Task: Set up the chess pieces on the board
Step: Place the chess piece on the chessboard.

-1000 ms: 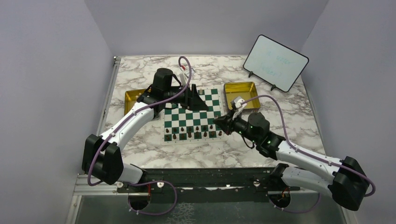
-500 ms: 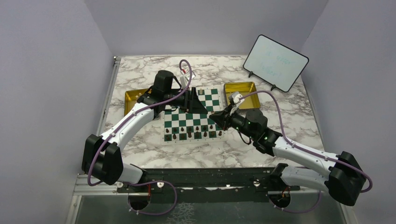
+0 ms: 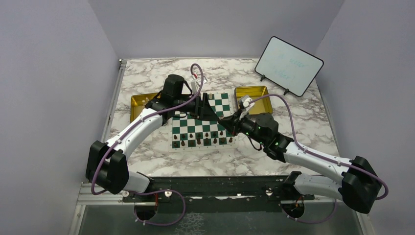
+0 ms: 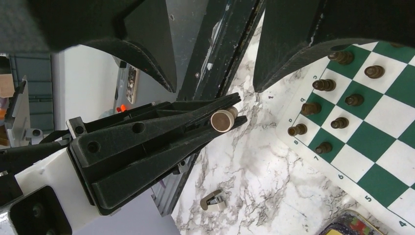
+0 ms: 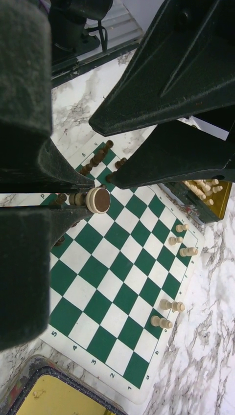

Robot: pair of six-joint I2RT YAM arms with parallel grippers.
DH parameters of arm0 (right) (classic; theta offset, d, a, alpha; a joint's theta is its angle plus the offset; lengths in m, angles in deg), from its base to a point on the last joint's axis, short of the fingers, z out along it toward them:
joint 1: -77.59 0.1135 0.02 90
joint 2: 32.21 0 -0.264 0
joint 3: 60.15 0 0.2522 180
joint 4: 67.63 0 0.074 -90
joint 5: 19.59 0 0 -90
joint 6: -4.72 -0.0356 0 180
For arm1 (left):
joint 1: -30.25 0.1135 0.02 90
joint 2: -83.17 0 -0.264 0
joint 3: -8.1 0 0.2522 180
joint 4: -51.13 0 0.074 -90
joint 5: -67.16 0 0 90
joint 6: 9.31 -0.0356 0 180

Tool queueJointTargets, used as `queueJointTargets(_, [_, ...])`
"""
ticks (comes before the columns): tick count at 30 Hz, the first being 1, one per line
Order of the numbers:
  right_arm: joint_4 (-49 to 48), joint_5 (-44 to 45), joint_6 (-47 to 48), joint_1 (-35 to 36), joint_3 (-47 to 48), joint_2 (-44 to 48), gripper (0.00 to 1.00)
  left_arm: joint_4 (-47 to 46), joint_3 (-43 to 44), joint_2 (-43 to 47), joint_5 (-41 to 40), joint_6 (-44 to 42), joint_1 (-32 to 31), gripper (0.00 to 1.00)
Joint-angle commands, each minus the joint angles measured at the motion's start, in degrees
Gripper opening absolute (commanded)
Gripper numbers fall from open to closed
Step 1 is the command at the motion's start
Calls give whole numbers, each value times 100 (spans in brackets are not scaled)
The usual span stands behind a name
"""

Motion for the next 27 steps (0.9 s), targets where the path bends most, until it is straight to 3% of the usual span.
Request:
queueJointTargets(1, [-233, -136, -74, -23, 228, -56, 9, 65, 212, 56, -119, -136, -102, 61])
queueJointTargets(6, [-300, -307, -65, -27, 259, -106, 9, 65, 291, -15, -656, -223, -120, 61])
queueJointTargets(17, [-439, -383, 188, -24, 322, -226, 9, 146, 398, -233, -768, -242, -291, 61])
queueJointTargets(27, [-524, -410, 294, -29, 326, -330, 9, 432, 543, -268, -1209, -424, -357, 50])
